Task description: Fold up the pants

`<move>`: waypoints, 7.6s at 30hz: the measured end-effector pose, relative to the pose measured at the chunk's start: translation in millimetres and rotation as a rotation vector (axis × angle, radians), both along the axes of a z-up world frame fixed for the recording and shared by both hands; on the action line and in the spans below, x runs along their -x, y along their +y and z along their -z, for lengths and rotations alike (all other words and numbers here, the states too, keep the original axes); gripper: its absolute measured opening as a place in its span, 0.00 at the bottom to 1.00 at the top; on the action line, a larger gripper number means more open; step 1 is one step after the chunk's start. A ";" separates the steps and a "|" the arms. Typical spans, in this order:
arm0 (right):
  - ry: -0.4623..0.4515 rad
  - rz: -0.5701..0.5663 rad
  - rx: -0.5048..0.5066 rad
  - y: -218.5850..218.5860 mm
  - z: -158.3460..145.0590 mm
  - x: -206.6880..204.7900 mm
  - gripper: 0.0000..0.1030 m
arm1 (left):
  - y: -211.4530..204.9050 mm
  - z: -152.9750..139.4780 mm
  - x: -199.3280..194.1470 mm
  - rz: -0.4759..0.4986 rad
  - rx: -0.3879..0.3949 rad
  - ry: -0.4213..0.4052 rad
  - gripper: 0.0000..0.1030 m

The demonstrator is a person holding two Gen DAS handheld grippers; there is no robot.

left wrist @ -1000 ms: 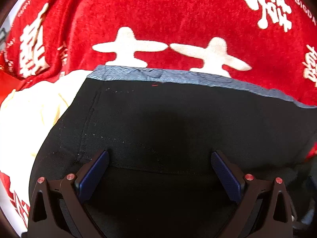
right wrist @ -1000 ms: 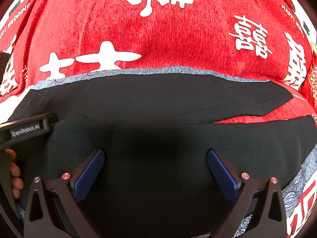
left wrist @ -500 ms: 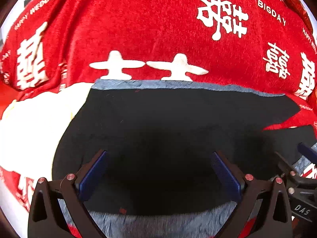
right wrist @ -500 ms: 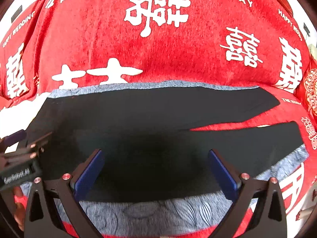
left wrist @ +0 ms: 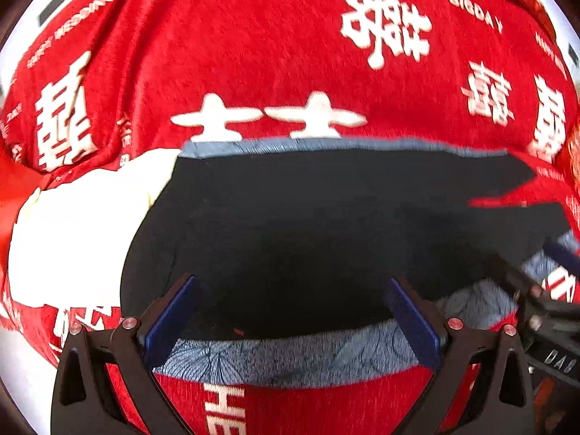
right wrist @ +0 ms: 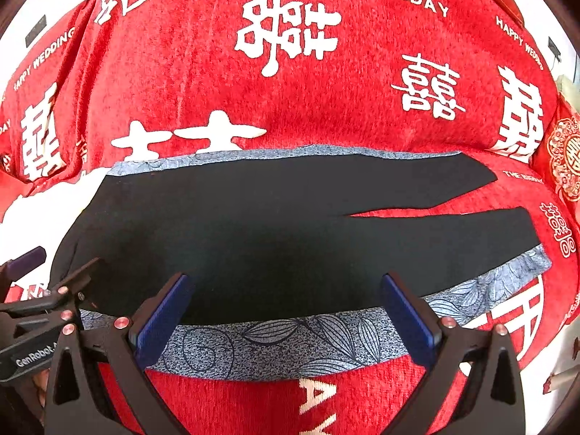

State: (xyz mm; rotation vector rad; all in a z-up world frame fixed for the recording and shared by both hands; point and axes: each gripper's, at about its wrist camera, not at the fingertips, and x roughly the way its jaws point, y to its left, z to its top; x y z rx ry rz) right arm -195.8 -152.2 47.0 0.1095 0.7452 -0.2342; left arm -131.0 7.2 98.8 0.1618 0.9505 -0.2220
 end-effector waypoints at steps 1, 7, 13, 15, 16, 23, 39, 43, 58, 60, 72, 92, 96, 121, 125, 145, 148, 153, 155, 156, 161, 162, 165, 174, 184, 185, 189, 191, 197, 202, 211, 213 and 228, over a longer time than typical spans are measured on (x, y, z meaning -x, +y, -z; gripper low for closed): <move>0.000 0.000 -0.002 -0.2 0.0 0.2 1.00 | -1.9 0.3 0.6 -0.007 -0.049 -0.017 1.00; 0.002 -0.002 -0.003 0.1 -0.3 2.4 1.00 | 4.2 -2.3 4.5 -0.039 -0.071 -0.070 1.00; 0.010 0.000 -0.017 -2.1 4.9 1.8 1.00 | 5.8 -0.1 3.9 -0.040 -0.080 -0.074 1.00; 0.013 -0.002 -0.018 -2.8 6.5 1.3 1.00 | 5.9 0.9 0.7 -0.041 -0.078 -0.070 1.00; 0.015 -0.002 -0.019 -2.9 6.8 0.6 1.00 | 6.2 1.4 -0.3 -0.040 -0.076 -0.067 1.00; 0.022 -0.002 -0.020 -6.3 7.8 -7.5 1.00 | 11.0 3.5 -10.3 -0.052 -0.079 -0.067 1.00; 0.040 -0.037 0.008 -31.9 2.4 -71.3 1.00 | 33.3 10.4 -118.0 -0.027 -0.067 -0.011 1.00; 0.051 -0.053 0.012 -37.5 4.7 -94.8 1.00 | 46.6 23.6 -170.5 -0.053 -0.101 0.044 1.00; 0.095 -0.093 -0.007 -27.3 35.5 -137.1 1.00 | 106.5 80.6 -272.4 -0.056 0.131 0.289 1.00; 0.092 -0.092 -0.026 -27.2 39.6 -139.4 1.00 | 104.0 83.8 -278.6 -0.035 0.134 0.298 1.00; 0.075 -0.127 -0.042 -29.5 48.8 -153.4 1.00 | 93.0 109.6 -305.6 -0.044 0.045 0.350 0.71; 0.219 -0.821 -0.084 -18.6 42.9 -310.5 1.00 | 106.3 39.8 -255.4 0.053 0.107 0.182 0.29; 0.212 -0.959 -0.026 -0.3 47.1 -320.0 1.00 | 112.9 26.8 -239.4 0.101 0.106 0.132 0.29; 0.258 -1.156 -0.023 40.8 57.2 -331.7 0.09 | 116.1 -0.2 -206.7 0.129 0.141 0.051 0.27; 0.189 -1.086 0.025 51.0 32.5 -299.8 0.09 | 122.6 -16.8 -189.8 0.121 0.165 0.036 0.27; -0.037 -0.709 0.387 97.6 -5.1 -66.9 0.09 | 184.7 1.6 -24.0 0.042 0.328 0.080 0.28; -0.024 -0.665 0.455 112.7 25.8 -50.1 0.09 | 200.9 40.6 -10.9 -0.045 0.396 0.211 0.28; -0.008 -0.617 0.493 115.3 56.5 -43.5 0.09 | 202.1 40.5 0.0 -0.076 0.400 0.193 0.28; -0.042 -0.600 0.521 117.5 43.1 -41.2 0.09 | 205.1 34.6 -1.1 -0.078 0.413 0.197 0.28; -0.058 -0.595 0.529 119.0 35.5 -38.1 0.09 | 209.3 30.0 -1.4 -0.078 0.428 0.195 0.28; -0.058 -0.584 0.540 134.8 27.6 -16.2 0.09 | 216.2 33.9 -2.1 -0.126 0.427 0.245 0.28; -0.042 -0.578 0.538 137.3 36.0 -15.4 0.09 | 219.1 43.9 -1.6 -0.153 0.412 0.286 0.28; 0.005 -0.552 0.541 143.0 74.5 -13.8 0.09 | 225.3 47.7 7.2 -0.186 0.428 0.303 0.30; -0.012 -0.521 0.524 142.3 92.4 -15.8 0.09 | 261.1 39.0 47.6 -0.341 0.454 0.331 0.30; -0.062 -0.580 0.489 157.7 80.6 -9.0 0.07 | 230.4 -6.8 55.5 -0.264 0.465 0.235 0.30; -0.067 -0.594 0.499 161.5 80.4 -8.4 0.06 | 230.2 -3.3 52.0 -0.275 0.467 0.247 0.30; -0.061 -0.600 0.505 162.5 90.5 -12.7 0.06 | 236.4 14.5 49.3 -0.318 0.492 0.314 0.30; -0.090 -0.603 0.515 161.4 89.9 -9.3 0.10 | 231.4 19.9 53.5 -0.324 0.489 0.330 0.30; -0.172 -0.634 0.533 161.4 82.4 1.5 0.63 | 198.2 29.8 46.7 -0.297 0.517 0.370 0.30; -0.173 -0.635 0.532 160.4 81.9 -0.9 0.63 | 179.2 41.7 32.2 -0.320 0.497 0.407 0.30; -0.182 -0.643 0.528 165.3 82.0 -5.1 0.63 | 187.3 53.3 17.0 -0.431 0.569 0.471 0.30; -0.181 -0.674 0.525 167.3 81.4 -4.9 0.64 | 191.2 51.5 26.1 -0.438 0.576 0.468 0.30; -0.141 -0.875 0.427 179.1 66.9 -22.8 0.03 | 196.7 42.6 42.7 -0.415 0.618 0.400 0.30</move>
